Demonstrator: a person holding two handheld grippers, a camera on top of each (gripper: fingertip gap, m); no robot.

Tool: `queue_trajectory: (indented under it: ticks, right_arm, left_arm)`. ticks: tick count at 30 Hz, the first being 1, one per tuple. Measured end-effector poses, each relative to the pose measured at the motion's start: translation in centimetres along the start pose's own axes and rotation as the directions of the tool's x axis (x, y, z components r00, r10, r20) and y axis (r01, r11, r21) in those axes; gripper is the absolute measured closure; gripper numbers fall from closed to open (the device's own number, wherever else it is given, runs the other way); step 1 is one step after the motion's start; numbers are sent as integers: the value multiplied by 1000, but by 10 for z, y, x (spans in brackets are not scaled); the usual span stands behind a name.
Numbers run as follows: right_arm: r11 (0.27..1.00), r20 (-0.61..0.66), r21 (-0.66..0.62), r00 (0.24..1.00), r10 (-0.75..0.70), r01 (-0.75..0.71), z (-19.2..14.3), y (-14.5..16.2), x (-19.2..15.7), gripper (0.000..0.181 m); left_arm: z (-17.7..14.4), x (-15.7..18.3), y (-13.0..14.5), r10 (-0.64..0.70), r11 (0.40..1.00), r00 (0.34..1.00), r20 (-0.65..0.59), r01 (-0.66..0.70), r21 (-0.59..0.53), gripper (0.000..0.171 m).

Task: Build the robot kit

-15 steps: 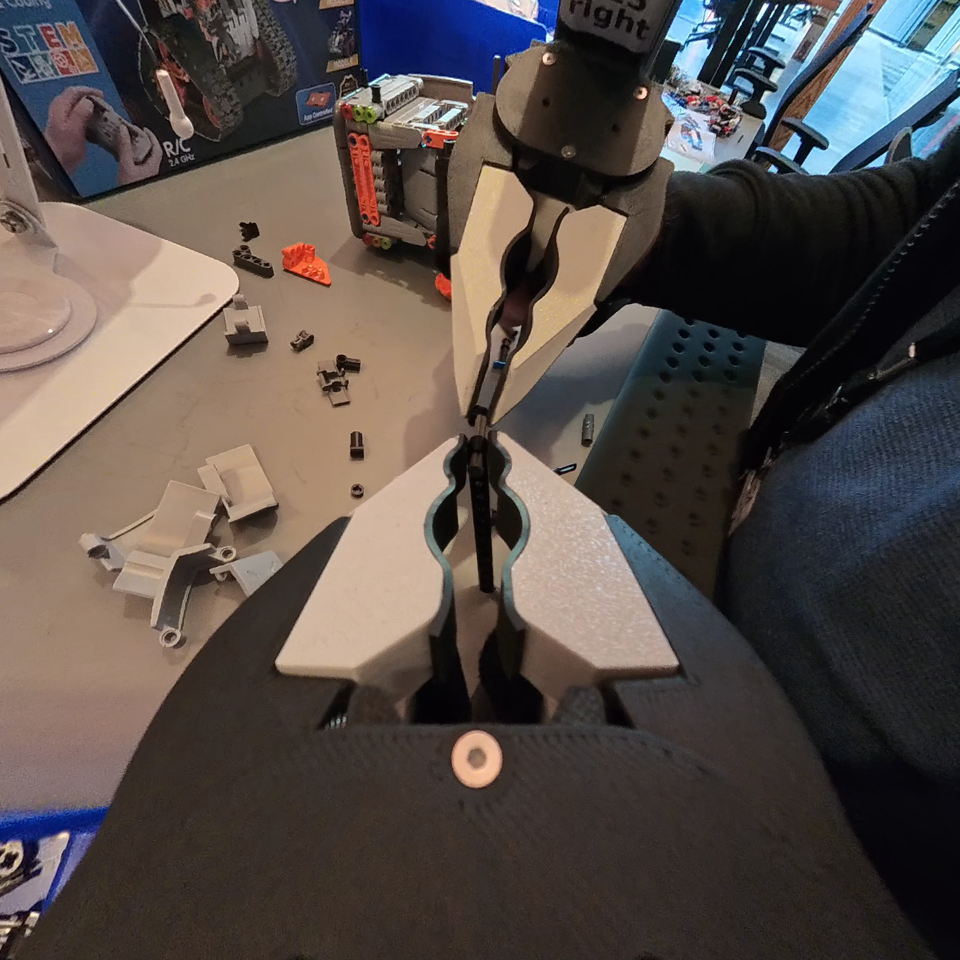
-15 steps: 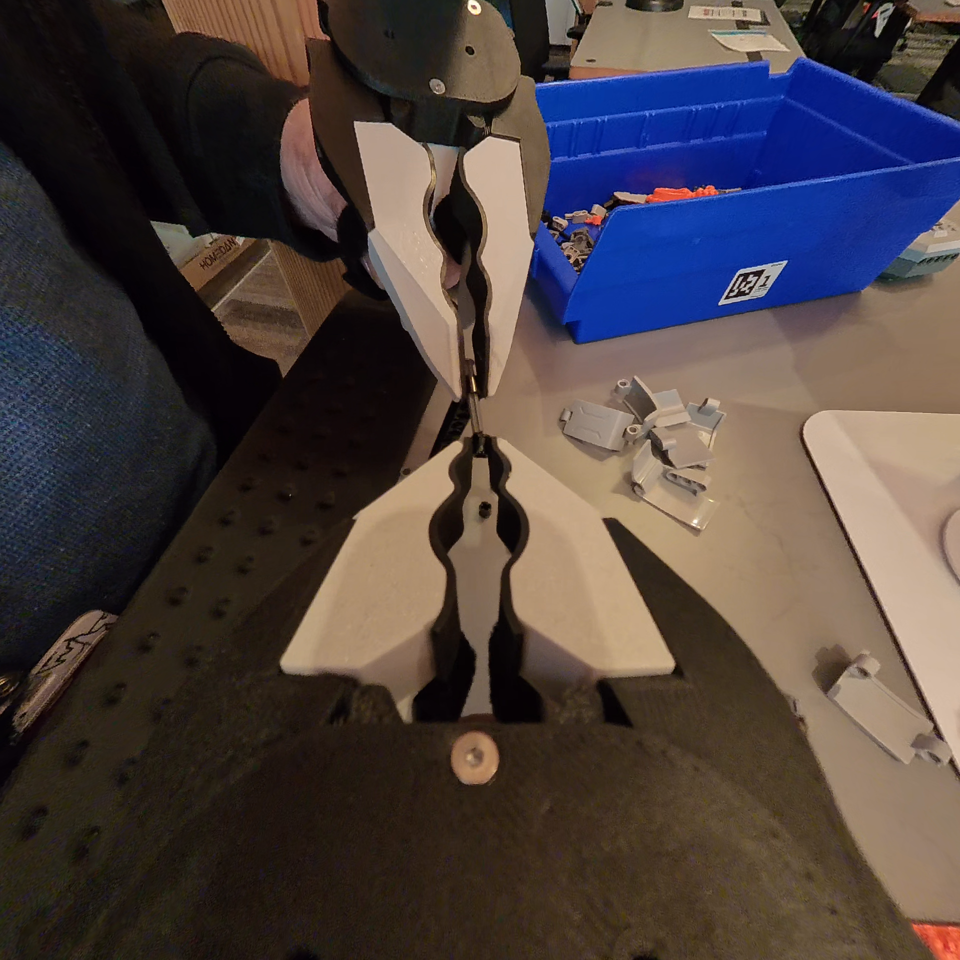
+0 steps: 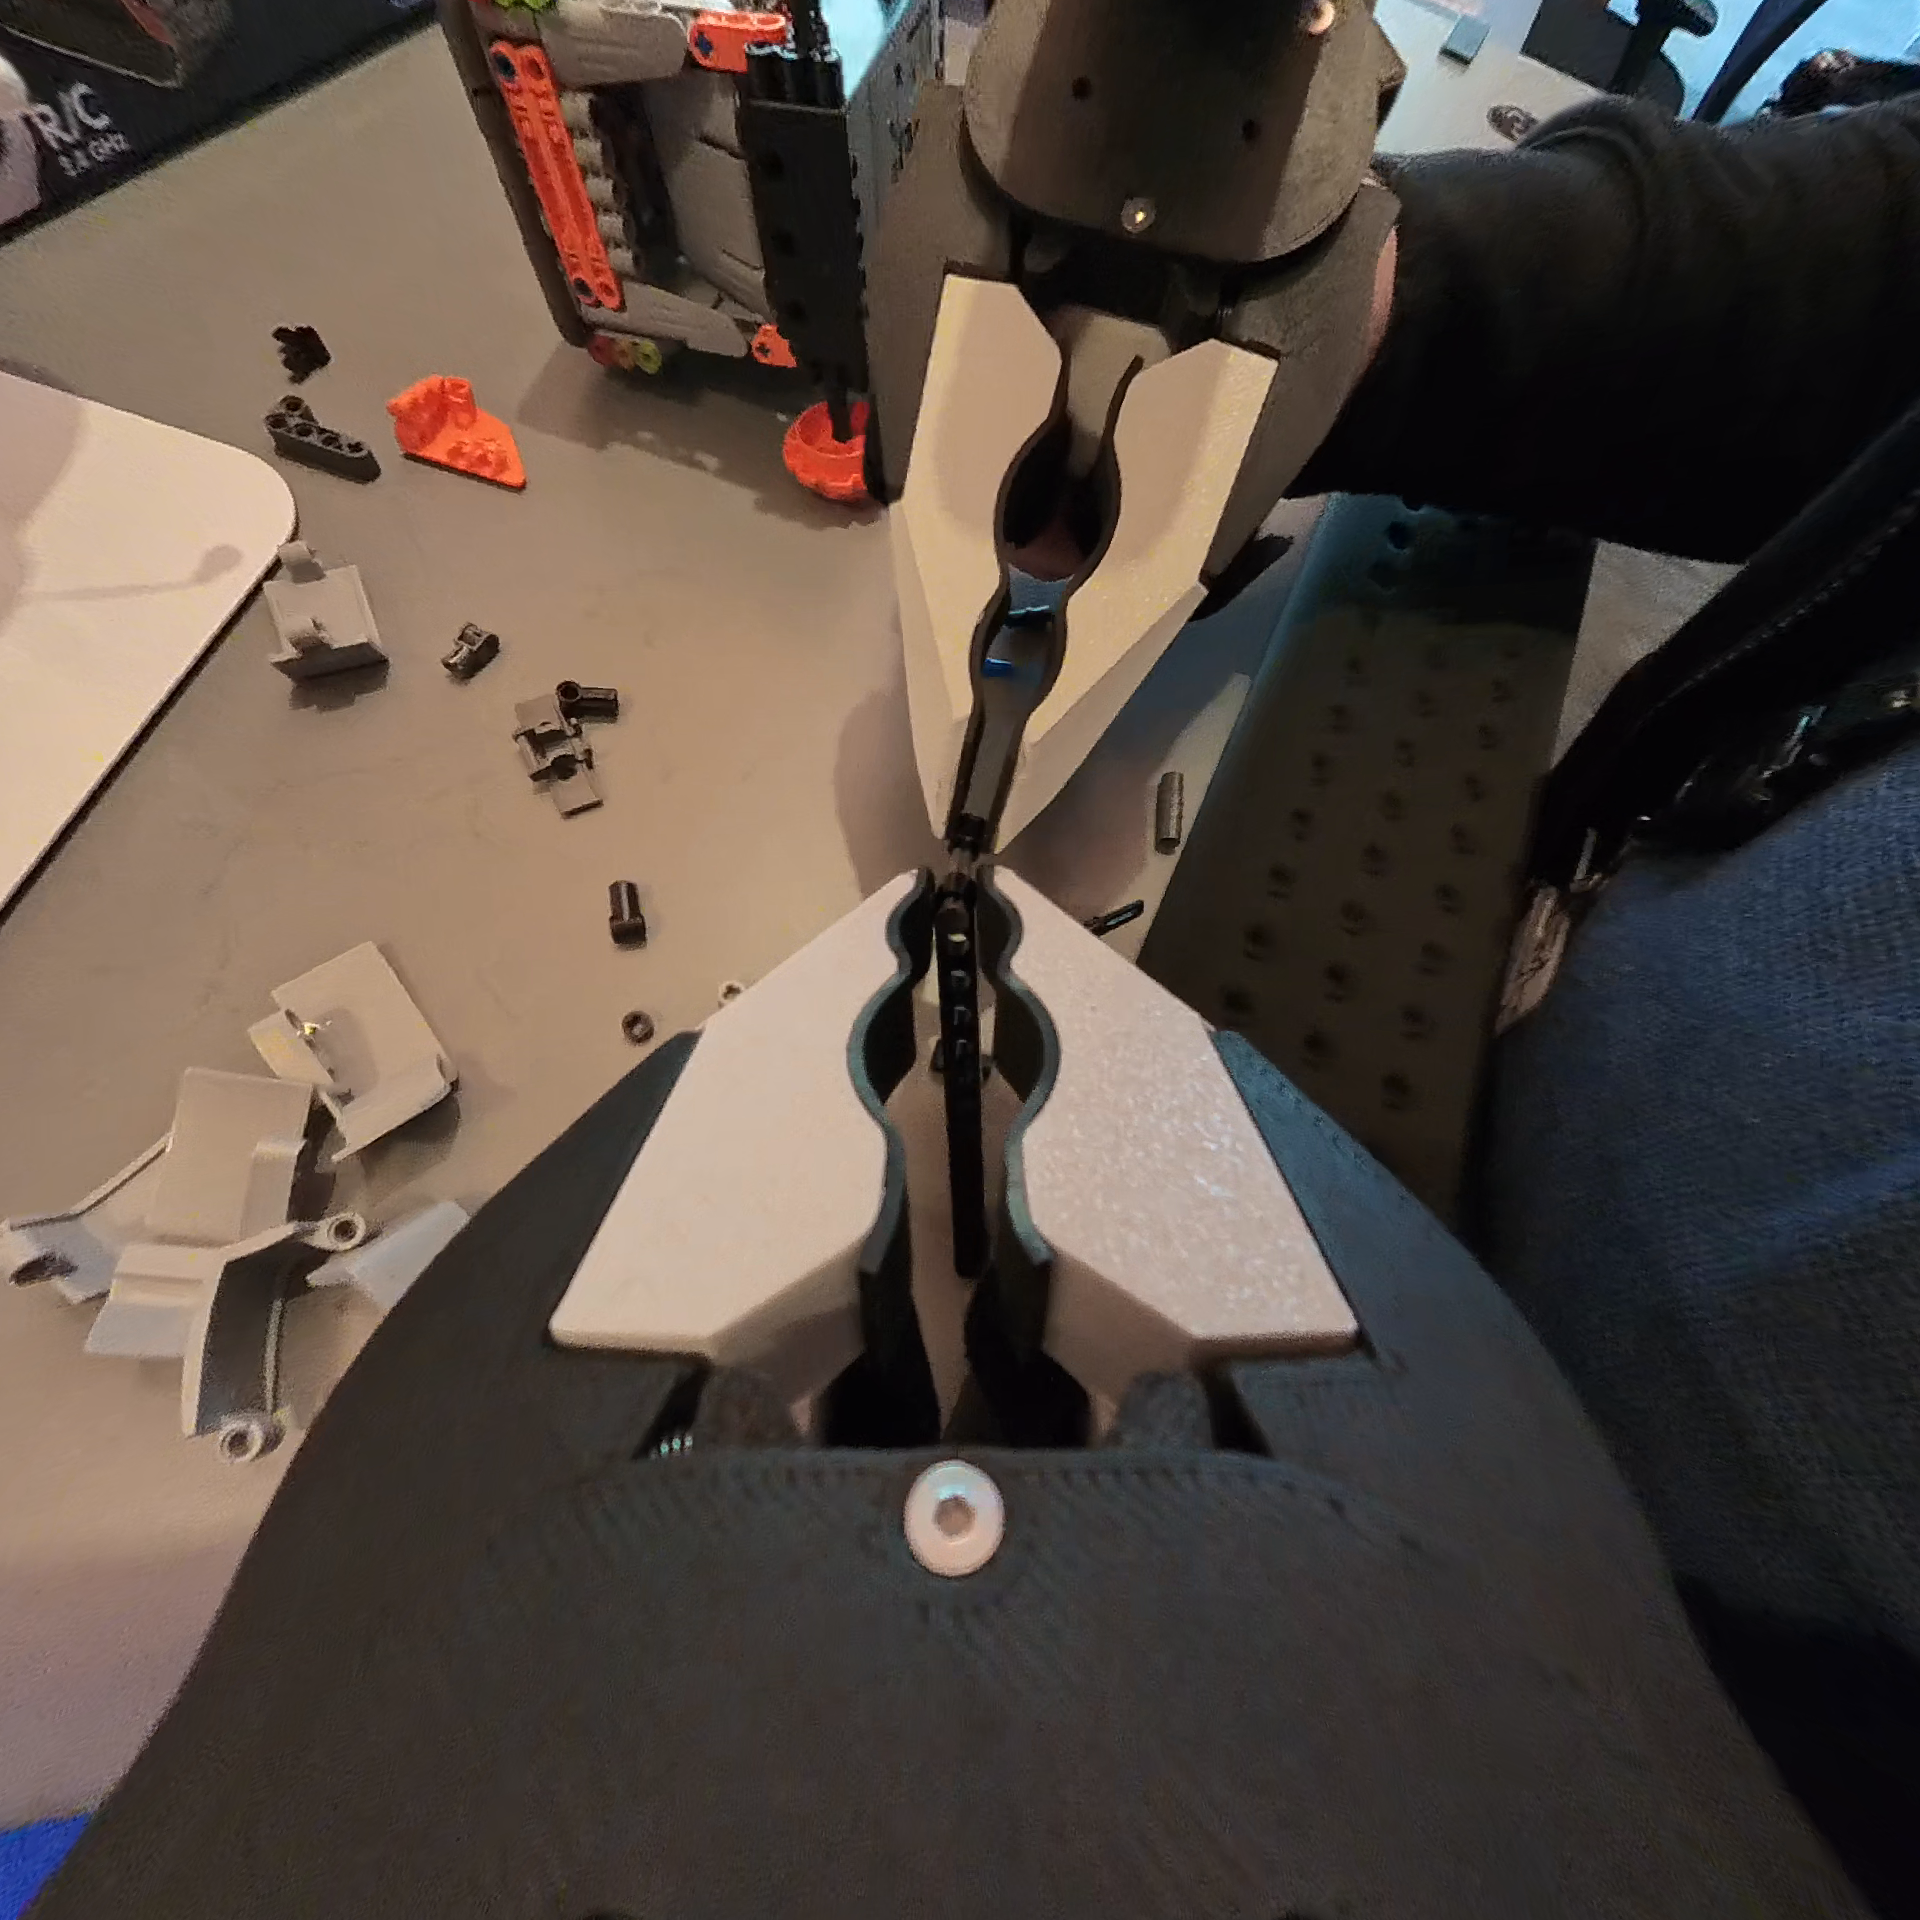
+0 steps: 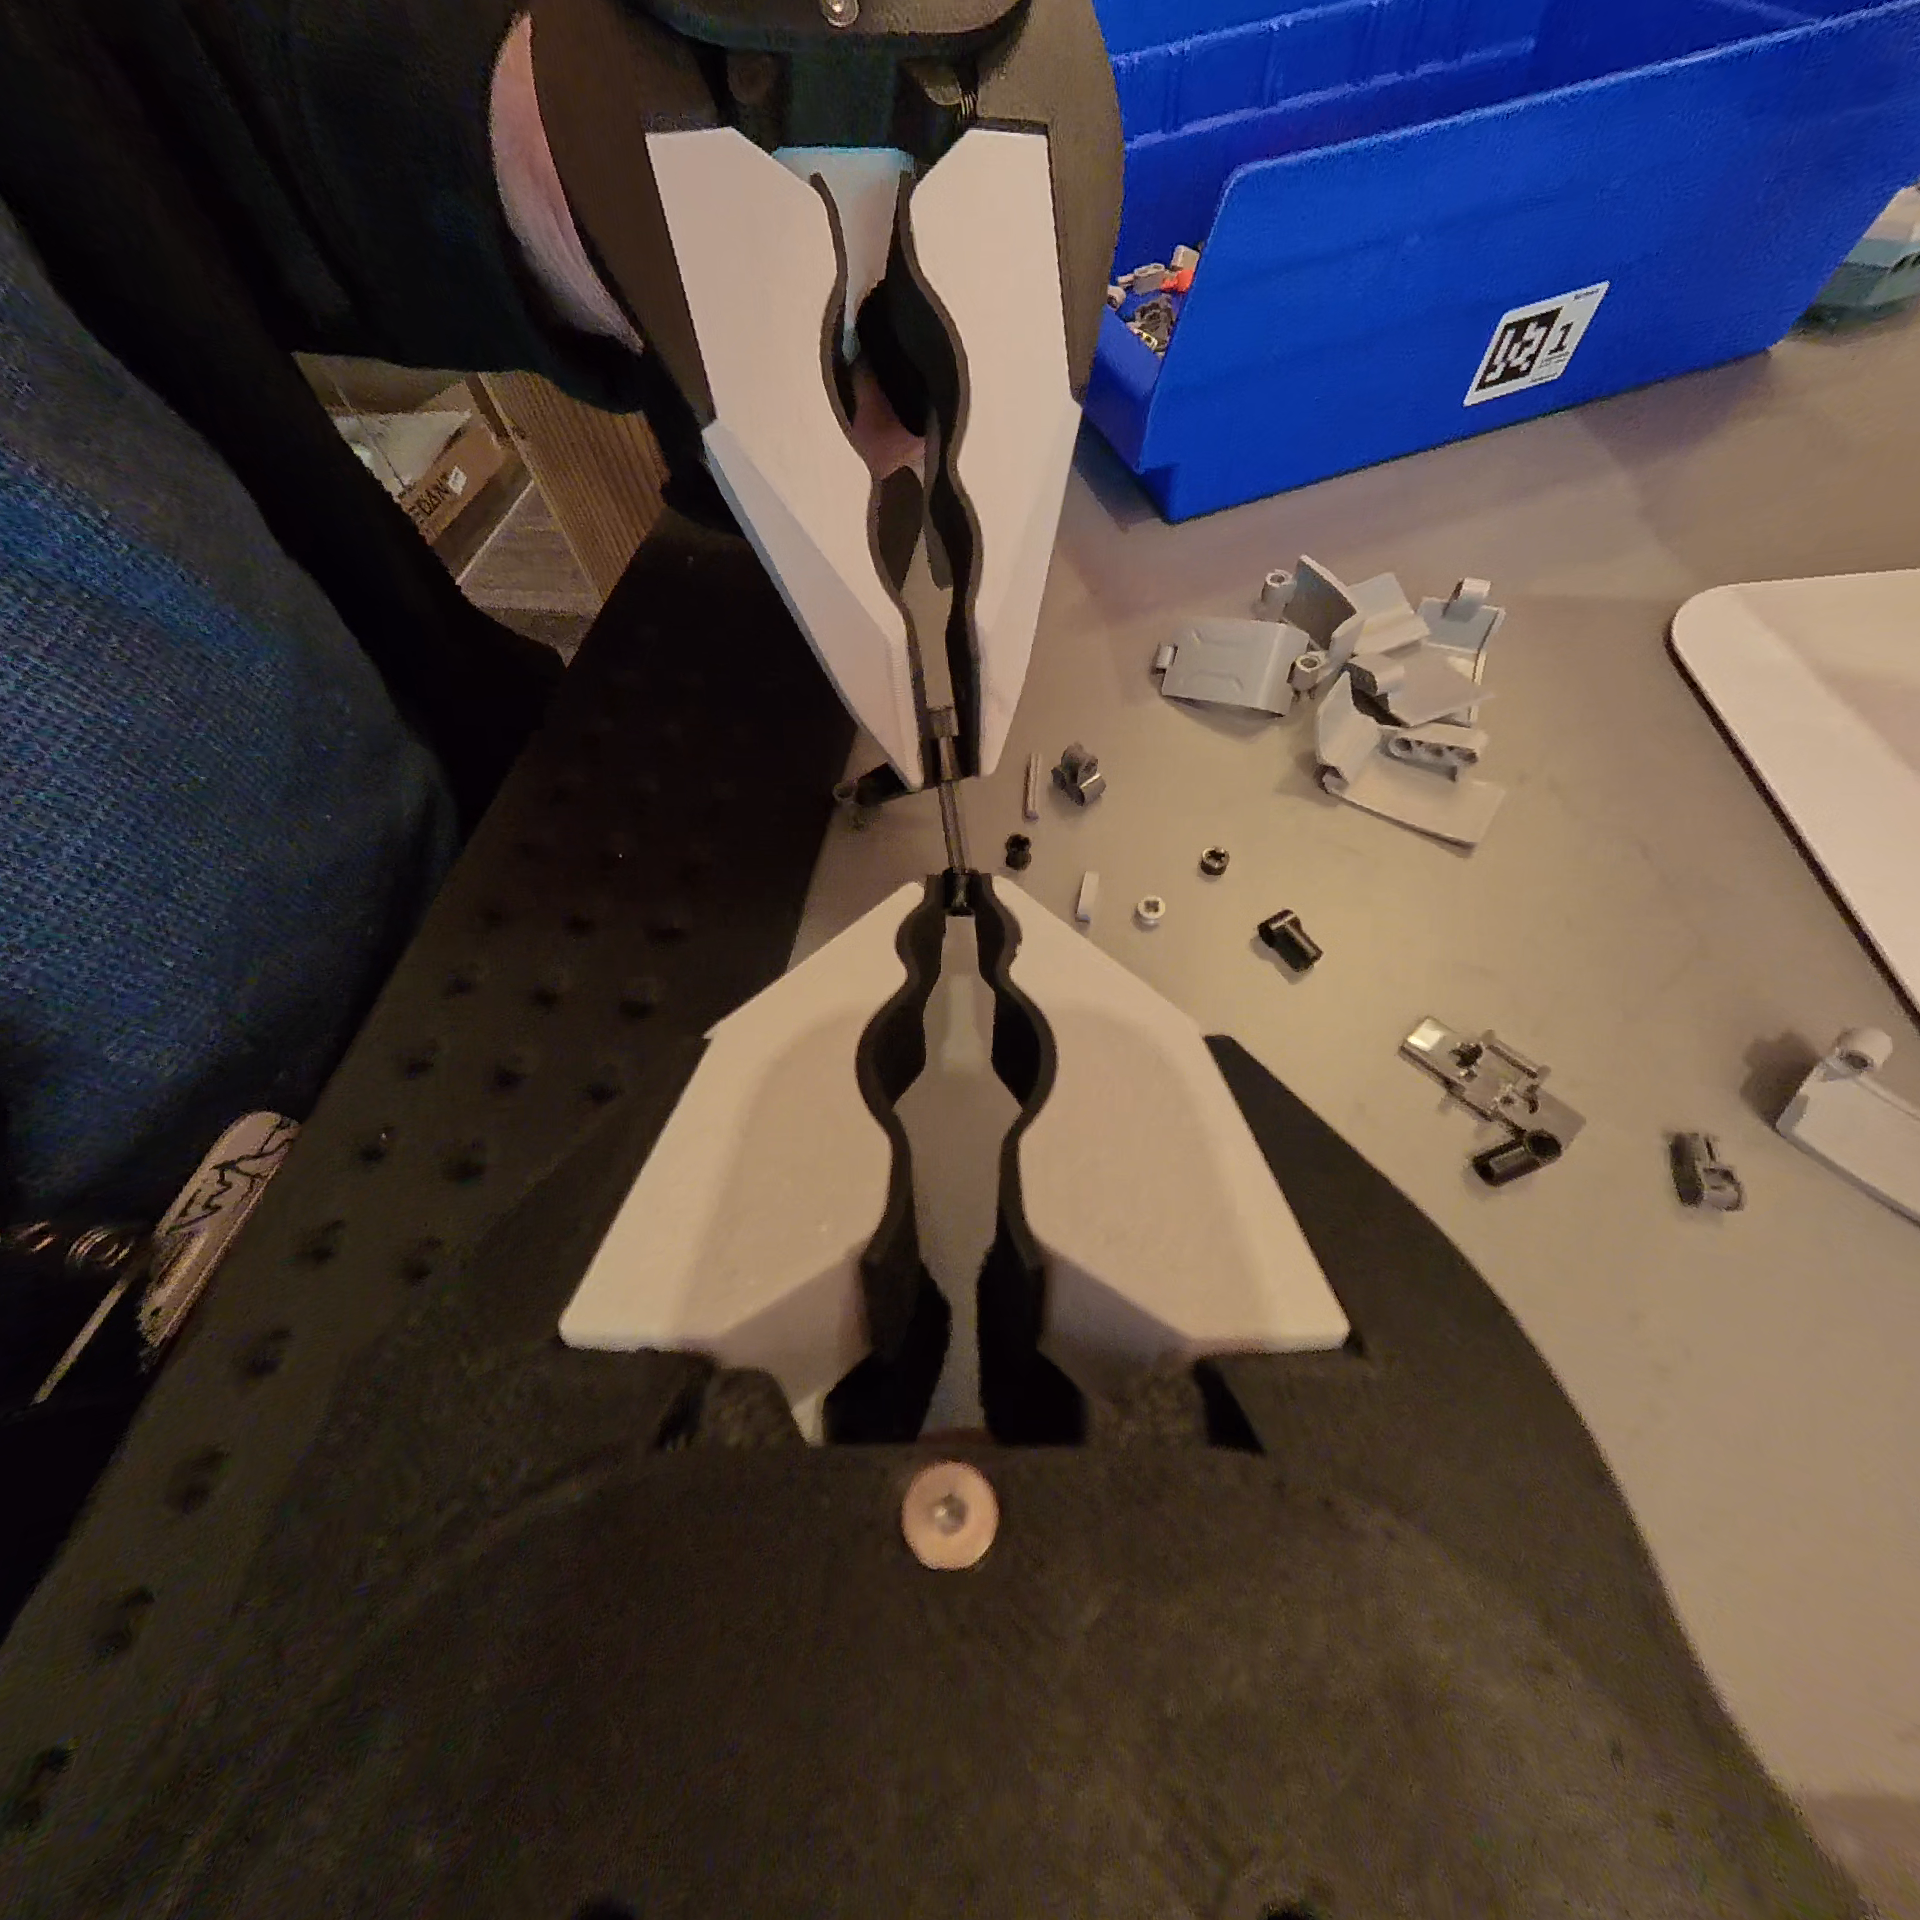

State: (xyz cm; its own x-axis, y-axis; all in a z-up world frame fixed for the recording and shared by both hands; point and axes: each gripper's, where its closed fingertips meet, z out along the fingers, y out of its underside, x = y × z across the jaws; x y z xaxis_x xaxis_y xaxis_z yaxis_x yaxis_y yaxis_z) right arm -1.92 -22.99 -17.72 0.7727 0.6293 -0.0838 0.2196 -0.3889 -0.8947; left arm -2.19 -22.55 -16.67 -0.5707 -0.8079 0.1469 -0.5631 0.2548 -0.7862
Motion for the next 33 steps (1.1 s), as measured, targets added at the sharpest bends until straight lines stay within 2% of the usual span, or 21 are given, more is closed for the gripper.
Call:
queue_trajectory:
  ticks: [13, 18, 30, 33]
  right_arm:
    - [998, -11, 49, 1000, 28, -27, -9, 3, -1, 178]
    - [1000, -24, 9, 999, 24, -23, -7, 12, 0, 178]
    - [998, -25, 39, 998, 50, -49, -13, 12, 2, 178]
    - [999, -30, 18, 998, 47, -46, -13, 15, 2, 178]
  left_arm:
    - [7, 4, -13, -78, 994, 995, -60, 82, 77, 166]
    - [14, 1, -8, -84, 995, 995, -59, 87, 56, 165]
    - [15, 3, -10, -107, 987, 991, -86, 116, 113, 166]
    - [18, 1, -5, -125, 986, 989, -86, 133, 99, 166]
